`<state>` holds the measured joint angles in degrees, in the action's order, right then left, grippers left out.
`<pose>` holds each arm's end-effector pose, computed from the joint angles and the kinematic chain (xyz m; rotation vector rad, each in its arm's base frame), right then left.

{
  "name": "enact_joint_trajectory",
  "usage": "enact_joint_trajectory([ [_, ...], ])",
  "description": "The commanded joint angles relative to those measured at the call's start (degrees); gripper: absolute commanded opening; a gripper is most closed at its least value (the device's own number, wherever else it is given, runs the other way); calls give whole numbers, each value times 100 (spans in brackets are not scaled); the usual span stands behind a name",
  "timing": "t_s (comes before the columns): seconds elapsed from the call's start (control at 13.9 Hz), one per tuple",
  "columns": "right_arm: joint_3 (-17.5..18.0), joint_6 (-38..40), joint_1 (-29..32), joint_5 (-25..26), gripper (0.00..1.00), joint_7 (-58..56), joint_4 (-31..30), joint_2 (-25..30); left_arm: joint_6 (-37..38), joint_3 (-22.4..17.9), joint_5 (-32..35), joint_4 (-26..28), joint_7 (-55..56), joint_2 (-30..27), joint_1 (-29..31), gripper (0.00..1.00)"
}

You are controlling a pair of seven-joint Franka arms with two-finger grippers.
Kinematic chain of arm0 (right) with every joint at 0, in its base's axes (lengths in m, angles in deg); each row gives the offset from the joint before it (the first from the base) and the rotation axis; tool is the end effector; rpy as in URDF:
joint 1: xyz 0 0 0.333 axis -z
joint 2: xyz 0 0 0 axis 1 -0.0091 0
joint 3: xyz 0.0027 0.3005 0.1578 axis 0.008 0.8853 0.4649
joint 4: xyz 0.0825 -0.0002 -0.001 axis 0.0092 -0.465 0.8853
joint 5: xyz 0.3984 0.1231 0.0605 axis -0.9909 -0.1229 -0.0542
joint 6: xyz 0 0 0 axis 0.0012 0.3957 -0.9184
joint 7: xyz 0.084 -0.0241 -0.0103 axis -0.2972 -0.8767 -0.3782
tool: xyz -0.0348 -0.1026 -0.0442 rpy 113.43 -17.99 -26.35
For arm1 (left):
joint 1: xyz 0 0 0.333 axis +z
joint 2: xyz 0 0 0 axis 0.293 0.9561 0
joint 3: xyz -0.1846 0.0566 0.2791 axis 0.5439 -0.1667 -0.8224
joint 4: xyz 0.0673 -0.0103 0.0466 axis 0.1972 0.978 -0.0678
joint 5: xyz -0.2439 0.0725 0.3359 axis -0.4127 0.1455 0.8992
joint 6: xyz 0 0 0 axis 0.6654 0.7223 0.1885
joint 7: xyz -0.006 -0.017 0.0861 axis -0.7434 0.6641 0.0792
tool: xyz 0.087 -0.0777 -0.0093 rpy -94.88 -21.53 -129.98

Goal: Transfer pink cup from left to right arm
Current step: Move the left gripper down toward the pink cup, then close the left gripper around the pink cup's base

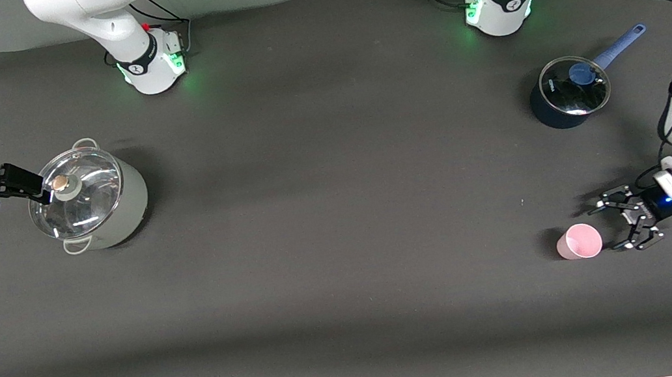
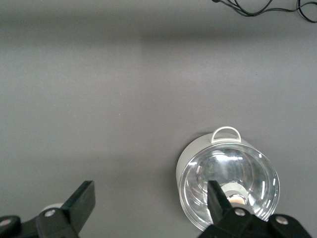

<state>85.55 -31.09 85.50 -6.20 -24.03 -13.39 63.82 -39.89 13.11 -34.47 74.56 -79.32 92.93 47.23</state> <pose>0.5839 0.0059 0.6168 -3.1068 0.0690 -0.0630 0.6716 0.2115 0.0725 1.7042 -1.1664 1.2104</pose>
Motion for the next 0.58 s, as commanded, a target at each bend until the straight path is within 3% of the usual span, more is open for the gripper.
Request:
enact_joint_trajectory([
  [0.0, -19, 89, -42, 97, 100, 47, -22, 41, 66, 120, -239, 21, -205, 63, -39, 98],
  [0.51, -19, 89, -42, 97, 100, 47, -22, 49, -127, 358, -635, 180, -820, 212, -154, 98],
])
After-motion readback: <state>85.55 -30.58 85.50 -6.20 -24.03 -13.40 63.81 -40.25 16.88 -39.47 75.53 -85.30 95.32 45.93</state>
